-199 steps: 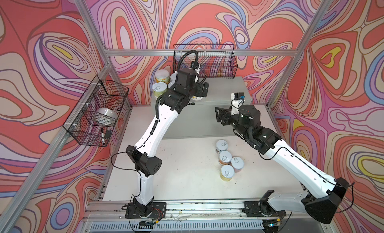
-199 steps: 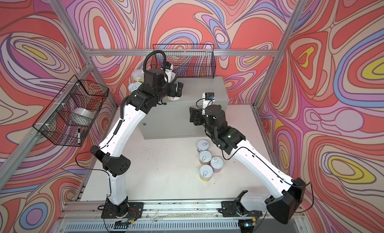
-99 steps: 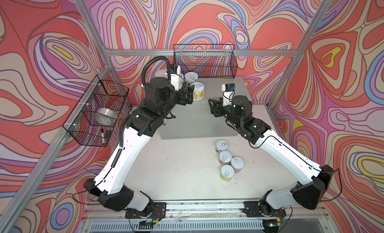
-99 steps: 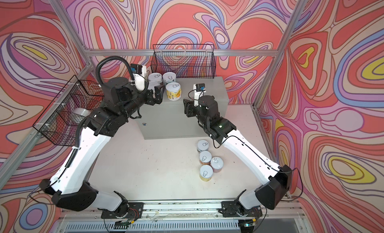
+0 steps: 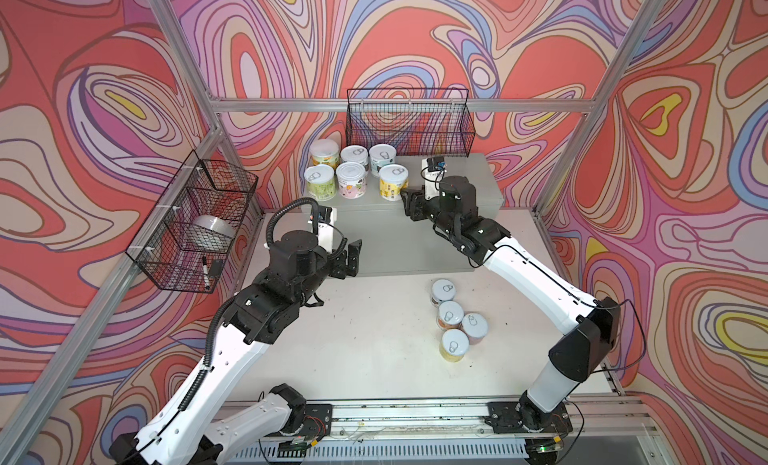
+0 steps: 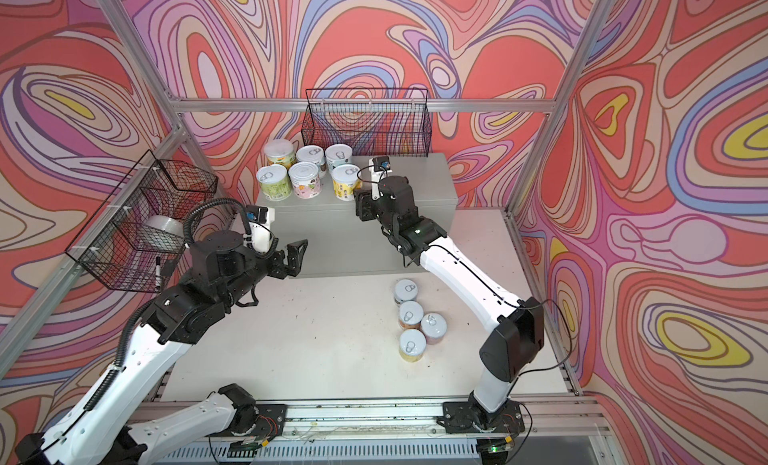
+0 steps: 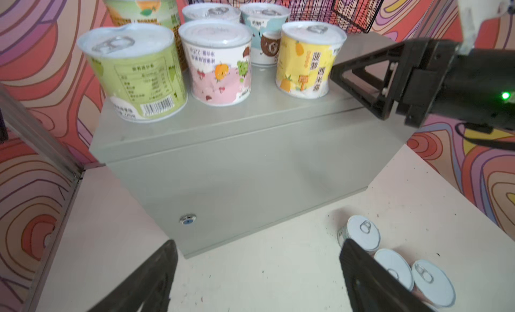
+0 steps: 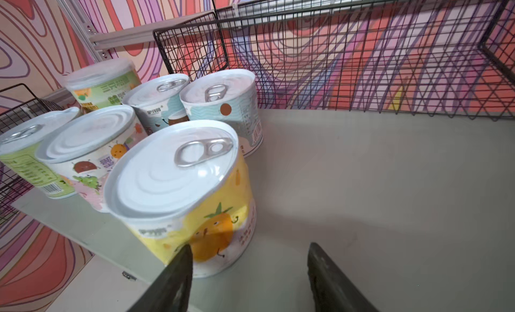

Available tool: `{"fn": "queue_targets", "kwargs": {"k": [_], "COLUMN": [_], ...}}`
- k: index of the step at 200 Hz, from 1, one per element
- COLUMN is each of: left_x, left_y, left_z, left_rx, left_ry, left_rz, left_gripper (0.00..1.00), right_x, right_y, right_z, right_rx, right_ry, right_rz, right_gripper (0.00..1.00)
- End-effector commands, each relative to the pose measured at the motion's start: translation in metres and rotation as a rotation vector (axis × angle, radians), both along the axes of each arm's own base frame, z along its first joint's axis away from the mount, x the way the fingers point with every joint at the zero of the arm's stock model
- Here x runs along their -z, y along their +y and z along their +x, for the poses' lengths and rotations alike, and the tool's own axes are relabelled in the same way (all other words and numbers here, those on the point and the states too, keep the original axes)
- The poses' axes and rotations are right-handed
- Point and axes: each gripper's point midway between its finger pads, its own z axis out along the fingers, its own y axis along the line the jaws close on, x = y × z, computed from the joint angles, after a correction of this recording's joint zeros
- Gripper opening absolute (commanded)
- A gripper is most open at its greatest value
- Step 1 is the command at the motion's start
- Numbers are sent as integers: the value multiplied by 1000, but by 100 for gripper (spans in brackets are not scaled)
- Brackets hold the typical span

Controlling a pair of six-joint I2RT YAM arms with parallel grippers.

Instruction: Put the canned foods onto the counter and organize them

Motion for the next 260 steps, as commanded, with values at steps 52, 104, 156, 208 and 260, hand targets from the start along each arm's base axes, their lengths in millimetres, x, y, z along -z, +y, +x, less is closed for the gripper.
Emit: {"fn": "queue_targets", "kwargs": {"k": [52, 104, 156, 208, 260], "left_x": [65, 82, 93, 99, 103], "left_y": [11, 7, 9, 11, 8], "left_z": [-28, -24, -24, -23, -21], "left_rx": [-13, -8, -10, -26, -22], "left_ry": [130, 156, 172, 181, 193], "left_rz": [-55, -37, -15, -5, -8], "left_gripper": [92, 92, 92, 92, 91], "right_x": [-8, 3, 6, 3, 1], "right_y": [14, 37, 50, 59, 66], "right_z": [8, 13, 10, 7, 16], "right_rx": [-50, -134, -207, -254, -253], "right_ry": [-20, -6, 0, -8, 12], "right_rz": [20, 62, 92, 121, 153], "right_gripper": [67, 68, 68, 68, 67]}}
